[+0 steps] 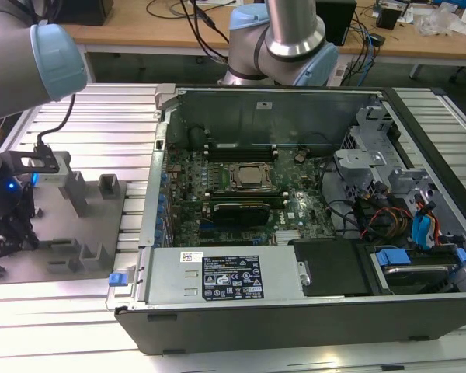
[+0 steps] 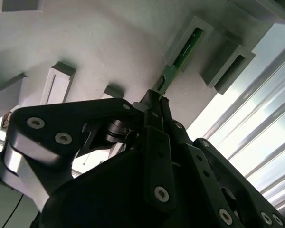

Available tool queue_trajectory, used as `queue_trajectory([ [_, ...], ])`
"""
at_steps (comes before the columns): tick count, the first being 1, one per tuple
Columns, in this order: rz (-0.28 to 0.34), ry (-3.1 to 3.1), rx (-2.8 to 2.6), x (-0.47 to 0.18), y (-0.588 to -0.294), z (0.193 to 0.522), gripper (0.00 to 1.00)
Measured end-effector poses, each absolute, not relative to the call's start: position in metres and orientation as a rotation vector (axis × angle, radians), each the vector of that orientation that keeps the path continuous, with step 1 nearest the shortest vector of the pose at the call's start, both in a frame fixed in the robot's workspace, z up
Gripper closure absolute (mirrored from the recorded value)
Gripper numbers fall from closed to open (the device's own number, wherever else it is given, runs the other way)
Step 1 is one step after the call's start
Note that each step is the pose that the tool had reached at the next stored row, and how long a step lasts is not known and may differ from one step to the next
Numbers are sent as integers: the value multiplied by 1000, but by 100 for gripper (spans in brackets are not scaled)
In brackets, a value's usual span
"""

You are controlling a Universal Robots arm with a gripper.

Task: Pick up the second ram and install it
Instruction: 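Pick up the second ram and move it above second insertion slot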

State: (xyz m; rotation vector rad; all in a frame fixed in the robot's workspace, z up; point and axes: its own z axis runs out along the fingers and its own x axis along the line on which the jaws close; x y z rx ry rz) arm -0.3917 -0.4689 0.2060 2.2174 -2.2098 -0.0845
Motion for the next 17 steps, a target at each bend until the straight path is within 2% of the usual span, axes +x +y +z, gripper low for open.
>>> queue_trajectory([
  [17,-84,-2210,2217,-392,-469,240,87],
])
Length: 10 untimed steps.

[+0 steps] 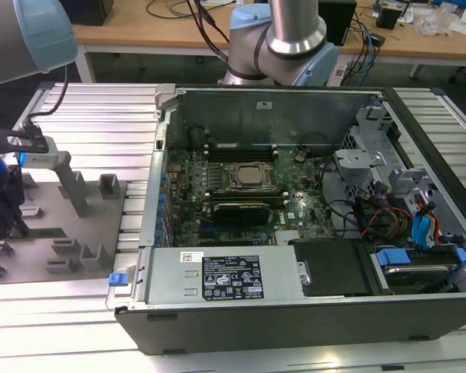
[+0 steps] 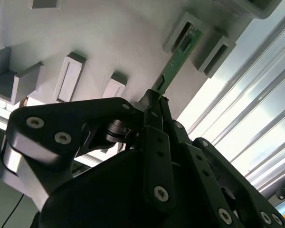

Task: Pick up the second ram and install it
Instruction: 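Pick up the second ram and move it above second insertion slot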

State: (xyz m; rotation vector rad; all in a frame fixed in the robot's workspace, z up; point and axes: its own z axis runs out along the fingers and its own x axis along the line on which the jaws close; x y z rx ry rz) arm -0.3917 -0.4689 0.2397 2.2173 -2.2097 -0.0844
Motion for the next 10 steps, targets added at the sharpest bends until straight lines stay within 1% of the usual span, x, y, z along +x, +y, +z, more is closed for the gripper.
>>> queue_trajectory([
  [10,-84,-2210,2217,-392,-469,261,87],
])
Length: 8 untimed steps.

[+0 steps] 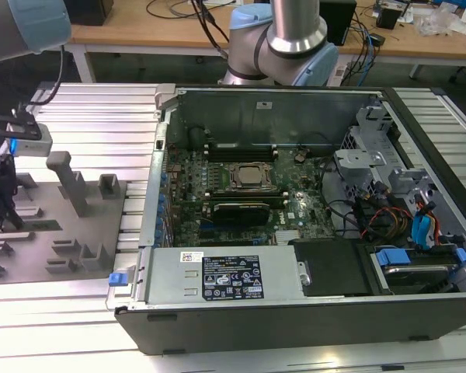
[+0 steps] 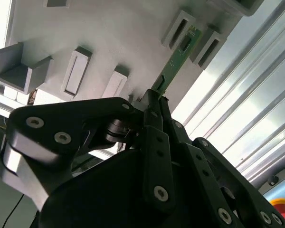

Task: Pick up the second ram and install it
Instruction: 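Pick up the second ram and move it above second insertion slot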

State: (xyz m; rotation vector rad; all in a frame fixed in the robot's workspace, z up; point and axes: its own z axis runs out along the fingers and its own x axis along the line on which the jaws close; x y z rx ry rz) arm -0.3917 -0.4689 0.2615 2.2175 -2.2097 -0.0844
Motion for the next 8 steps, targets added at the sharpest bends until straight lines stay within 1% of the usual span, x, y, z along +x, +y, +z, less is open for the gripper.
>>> queue_trajectory([
  [8,-84,-2210,2217,-392,-469,282,87],
])
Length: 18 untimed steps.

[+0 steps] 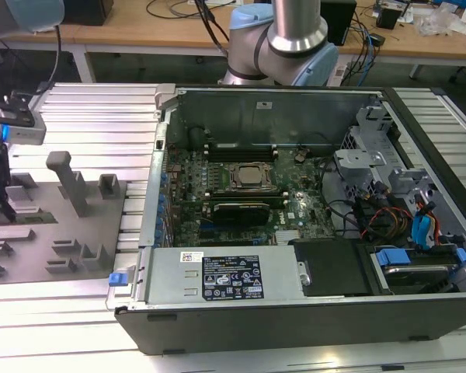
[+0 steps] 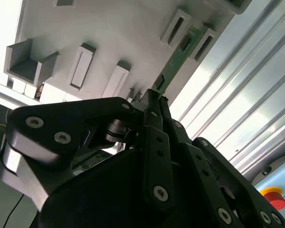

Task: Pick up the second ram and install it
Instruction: 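Pick up the second ram and move it above second insertion slot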

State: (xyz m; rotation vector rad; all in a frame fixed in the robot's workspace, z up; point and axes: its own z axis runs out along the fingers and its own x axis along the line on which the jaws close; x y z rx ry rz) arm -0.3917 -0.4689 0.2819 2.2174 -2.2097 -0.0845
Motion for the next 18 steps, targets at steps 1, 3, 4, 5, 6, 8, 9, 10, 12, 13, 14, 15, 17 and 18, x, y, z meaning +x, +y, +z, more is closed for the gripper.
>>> queue_trajectory([
  [1,-84,-2210,2217,-392,-469,284,87],
  [3,-84,-2210,2217,-392,-469,287,87],
  [4,-84,-2210,2217,-392,-469,290,87],
  [5,-85,-2210,2217,-392,-469,292,87],
  [6,-84,-2210,2217,-392,-469,295,87],
  [8,-84,-2210,2218,-392,-469,299,87],
  [9,-84,-2210,2217,-392,-469,300,87],
  [10,-84,-2210,2217,-392,-469,302,87],
  [12,-84,-2210,2217,-392,-469,304,87],
  [13,-84,-2210,2217,-392,-469,305,87],
  [14,-84,-2210,2217,-392,-469,306,87],
  [15,-84,-2210,2217,-392,-469,308,87],
  [17,-84,-2210,2218,-392,-469,311,87],
  [18,-85,-2210,2218,-392,-469,312,87],
])
